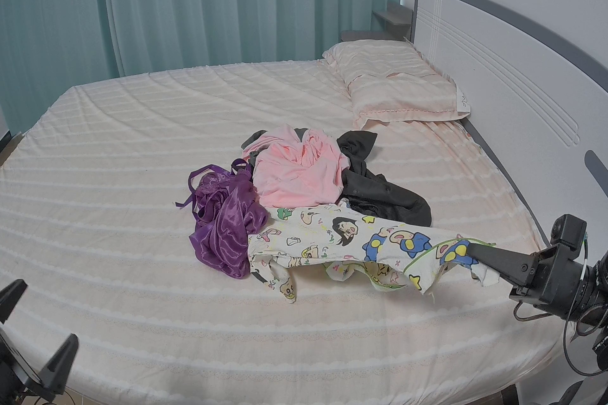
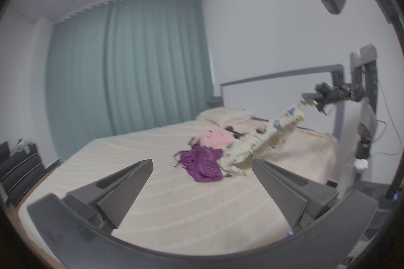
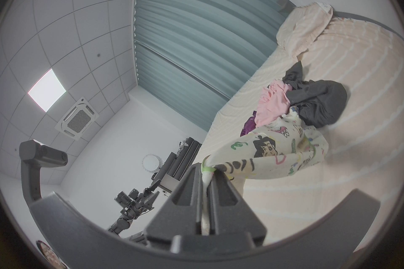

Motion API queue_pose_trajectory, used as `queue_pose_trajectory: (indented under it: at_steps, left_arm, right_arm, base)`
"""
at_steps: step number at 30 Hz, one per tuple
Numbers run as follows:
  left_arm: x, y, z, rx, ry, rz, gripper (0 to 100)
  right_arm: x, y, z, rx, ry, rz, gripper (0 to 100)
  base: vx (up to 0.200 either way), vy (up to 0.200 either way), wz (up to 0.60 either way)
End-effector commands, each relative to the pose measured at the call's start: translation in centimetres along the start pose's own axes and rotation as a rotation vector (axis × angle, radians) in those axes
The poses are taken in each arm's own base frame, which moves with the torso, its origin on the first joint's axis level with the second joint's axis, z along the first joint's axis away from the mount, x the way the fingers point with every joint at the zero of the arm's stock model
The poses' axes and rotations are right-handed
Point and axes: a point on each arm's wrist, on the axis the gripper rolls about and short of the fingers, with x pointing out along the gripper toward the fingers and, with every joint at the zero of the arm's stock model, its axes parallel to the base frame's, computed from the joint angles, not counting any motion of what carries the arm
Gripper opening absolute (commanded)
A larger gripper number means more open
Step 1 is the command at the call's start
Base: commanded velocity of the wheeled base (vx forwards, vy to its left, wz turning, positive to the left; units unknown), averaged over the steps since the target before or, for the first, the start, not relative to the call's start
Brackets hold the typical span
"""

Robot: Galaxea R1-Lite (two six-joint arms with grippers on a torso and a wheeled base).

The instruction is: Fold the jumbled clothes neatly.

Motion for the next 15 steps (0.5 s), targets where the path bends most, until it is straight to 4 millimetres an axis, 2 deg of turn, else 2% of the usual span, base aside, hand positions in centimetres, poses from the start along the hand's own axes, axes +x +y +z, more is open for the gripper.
queue_pose_trajectory:
  at_steps: [1,3,4,7,10,11,15]
  left_arm:
    - [5.9,0.8,-1.3,0.038,0.337,-0.257,100]
    - [7.2,0.8,-1.6,0.019,0.397,-0.302,100]
    - [7.2,0.8,-1.6,0.019,0.397,-0.302,100]
    - [10.2,-0.1,-2.0,-0.024,0.465,-0.427,100]
    - [11.7,-0.7,-2.1,-0.047,0.480,-0.457,100]
    - [12.8,-1.4,-2.3,-0.051,0.496,-0.476,100]
    - [14.9,-2.7,-2.6,-0.049,0.511,-0.507,100]
  right_arm:
    - [-0.9,1.2,0.5,-0.054,-0.036,0.045,0]
    - [-0.6,0.9,0.5,-0.050,-0.038,0.030,0]
    - [-0.6,0.9,0.5,-0.050,-0.038,0.030,0]
    - [-0.5,0.8,0.4,-0.046,-0.031,0.026,0]
    - [-0.3,0.6,0.4,-0.040,-0.027,0.014,0]
    - [-0.1,0.3,0.4,-0.037,-0.024,0.004,0]
    - [-0.3,0.6,0.6,-0.045,-0.042,0.011,0]
  base:
    - [0.000,0.000,0.00]
    - [0.000,0.000,0.00]
    - [0.000,0.000,0.00]
    - [0.000,0.000,0.00]
    - [0.000,0.000,0.00]
    - [0.000,0.000,0.00]
    - [0.000,0.000,0.00]
